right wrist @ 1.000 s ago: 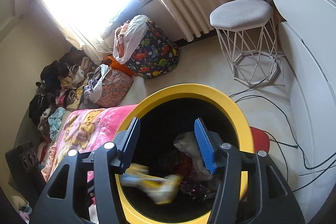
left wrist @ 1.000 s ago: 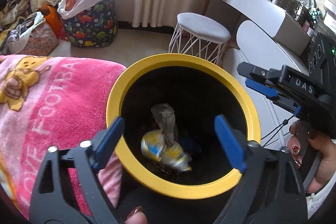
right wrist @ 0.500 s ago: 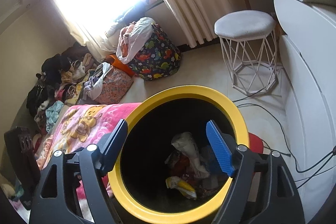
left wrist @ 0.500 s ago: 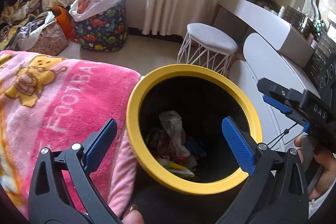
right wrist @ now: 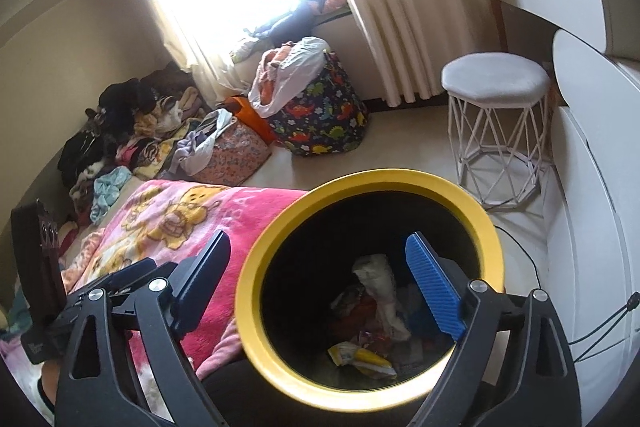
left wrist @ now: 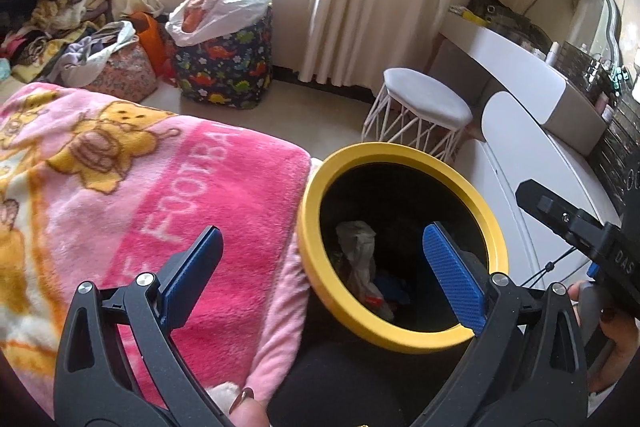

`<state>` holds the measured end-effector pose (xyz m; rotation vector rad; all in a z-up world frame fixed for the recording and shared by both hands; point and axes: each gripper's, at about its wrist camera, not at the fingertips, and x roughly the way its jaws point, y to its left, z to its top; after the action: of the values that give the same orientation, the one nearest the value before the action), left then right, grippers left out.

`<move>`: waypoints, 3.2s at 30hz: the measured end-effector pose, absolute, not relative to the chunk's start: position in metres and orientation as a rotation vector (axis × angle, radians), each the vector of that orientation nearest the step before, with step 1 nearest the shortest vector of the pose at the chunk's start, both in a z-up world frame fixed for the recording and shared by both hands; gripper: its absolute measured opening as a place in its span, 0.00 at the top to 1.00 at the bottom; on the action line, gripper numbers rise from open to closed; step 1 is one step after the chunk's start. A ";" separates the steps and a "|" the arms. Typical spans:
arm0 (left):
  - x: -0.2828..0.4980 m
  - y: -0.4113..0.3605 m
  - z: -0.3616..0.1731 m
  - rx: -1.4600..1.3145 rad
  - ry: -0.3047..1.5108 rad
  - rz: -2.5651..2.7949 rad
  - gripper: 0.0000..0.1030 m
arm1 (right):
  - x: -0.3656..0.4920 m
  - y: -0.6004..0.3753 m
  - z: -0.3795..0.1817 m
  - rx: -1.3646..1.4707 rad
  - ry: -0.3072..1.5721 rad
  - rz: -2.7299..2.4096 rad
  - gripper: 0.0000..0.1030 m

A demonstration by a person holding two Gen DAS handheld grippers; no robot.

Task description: Collect trash

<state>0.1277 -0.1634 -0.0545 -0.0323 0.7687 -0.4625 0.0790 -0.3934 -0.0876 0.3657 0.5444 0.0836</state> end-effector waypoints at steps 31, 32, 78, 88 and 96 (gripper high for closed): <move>0.057 -0.091 -0.026 -0.020 0.498 -0.275 0.11 | 0.009 -0.320 -0.074 0.118 0.170 0.047 0.06; 0.055 -0.090 -0.026 -0.015 0.491 -0.272 0.11 | 0.007 -0.318 -0.074 0.103 0.155 0.043 0.06; 0.045 -0.095 -0.026 -0.014 0.456 -0.282 0.11 | -0.001 -0.319 -0.076 0.083 0.128 -0.025 0.06; 0.042 -0.095 -0.025 -0.013 0.453 -0.275 0.11 | -0.001 -0.320 -0.077 0.087 0.126 -0.029 0.06; 0.042 -0.095 -0.025 -0.013 0.453 -0.276 0.11 | -0.001 -0.320 -0.077 0.086 0.124 -0.029 0.06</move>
<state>0.0421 -0.0948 -0.0254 -0.0129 0.4535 -0.2761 -0.0009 -0.3198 -0.0771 0.0857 0.1245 -0.0288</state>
